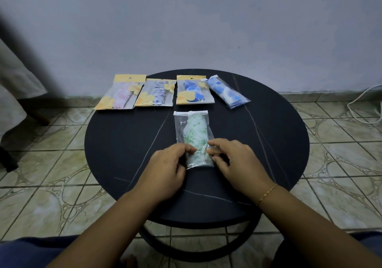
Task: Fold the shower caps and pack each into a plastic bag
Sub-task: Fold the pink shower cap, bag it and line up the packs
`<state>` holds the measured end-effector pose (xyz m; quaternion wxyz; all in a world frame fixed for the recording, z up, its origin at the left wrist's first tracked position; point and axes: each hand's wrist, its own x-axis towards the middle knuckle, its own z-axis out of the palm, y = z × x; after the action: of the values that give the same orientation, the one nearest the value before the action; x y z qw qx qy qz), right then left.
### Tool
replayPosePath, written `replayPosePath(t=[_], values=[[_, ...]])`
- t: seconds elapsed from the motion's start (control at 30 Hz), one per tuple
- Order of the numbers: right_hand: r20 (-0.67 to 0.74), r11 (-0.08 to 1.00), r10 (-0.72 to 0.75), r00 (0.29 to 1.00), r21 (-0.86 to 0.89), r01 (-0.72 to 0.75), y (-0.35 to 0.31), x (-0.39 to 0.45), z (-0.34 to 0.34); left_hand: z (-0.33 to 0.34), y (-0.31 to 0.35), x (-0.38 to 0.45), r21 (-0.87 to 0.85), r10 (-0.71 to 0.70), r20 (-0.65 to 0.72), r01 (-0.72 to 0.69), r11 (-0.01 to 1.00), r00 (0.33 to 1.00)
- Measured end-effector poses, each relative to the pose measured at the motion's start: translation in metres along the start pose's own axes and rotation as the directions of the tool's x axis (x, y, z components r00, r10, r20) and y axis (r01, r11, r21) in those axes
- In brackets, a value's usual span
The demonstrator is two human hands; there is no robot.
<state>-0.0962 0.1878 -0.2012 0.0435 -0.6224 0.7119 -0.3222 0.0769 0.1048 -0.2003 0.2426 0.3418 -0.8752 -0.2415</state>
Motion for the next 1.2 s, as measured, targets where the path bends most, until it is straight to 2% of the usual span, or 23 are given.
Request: replayPosePath(t=[0.13,0.23,0.3,0.4,0.5,0.6,0.77,0.93,1.07,1.2], values=[[-0.147,0.992,-0.115,0.982,-0.06,0.107,0.0,-0.005,0.001,0.0,0.001,-0.003,0.027,-0.024,0.017,0.024,0.999,1.0],[-0.177,0.979,-0.151,0.973,-0.166,0.122,-0.006,-0.015,0.001,0.0,0.001,-0.004,0.025,0.085,0.007,-0.085,0.996,0.996],[-0.08,0.958,-0.145,0.986,-0.261,0.12,-0.012,-0.022,0.003,0.001,0.002,-0.007,0.134,0.168,0.026,-0.17,0.976,0.985],[0.177,0.908,-0.048,0.983,-0.403,0.117,-0.02,-0.025,0.003,0.002,0.003,-0.013,0.373,0.183,0.137,-0.221,0.901,0.974],[0.369,0.927,0.07,0.927,-0.367,0.076,-0.023,-0.022,-0.002,0.004,0.007,-0.019,0.484,0.109,0.226,-0.208,0.85,0.968],[0.441,0.935,0.125,0.889,-0.353,0.043,-0.025,-0.022,-0.008,0.0,0.009,-0.02,0.467,-0.011,0.303,-0.138,0.874,0.953],[0.432,0.951,0.151,0.889,-0.31,-0.011,-0.024,-0.023,-0.008,-0.007,0.011,-0.024,0.508,-0.075,0.318,-0.103,0.855,0.945],[0.386,0.921,0.269,0.882,-0.37,-0.119,-0.012,-0.024,-0.015,-0.016,-0.008,-0.024,0.543,-0.154,0.235,0.002,0.84,0.96],[0.35,0.936,0.236,0.906,-0.331,-0.116,-0.008,-0.027,-0.016,-0.025,-0.019,-0.028,0.466,-0.202,0.201,0.087,0.881,0.959],[0.261,0.93,0.252,0.932,-0.332,-0.159,-0.012,-0.027,-0.012,-0.022,-0.016,-0.029,0.424,-0.181,0.174,0.093,0.901,0.968]])
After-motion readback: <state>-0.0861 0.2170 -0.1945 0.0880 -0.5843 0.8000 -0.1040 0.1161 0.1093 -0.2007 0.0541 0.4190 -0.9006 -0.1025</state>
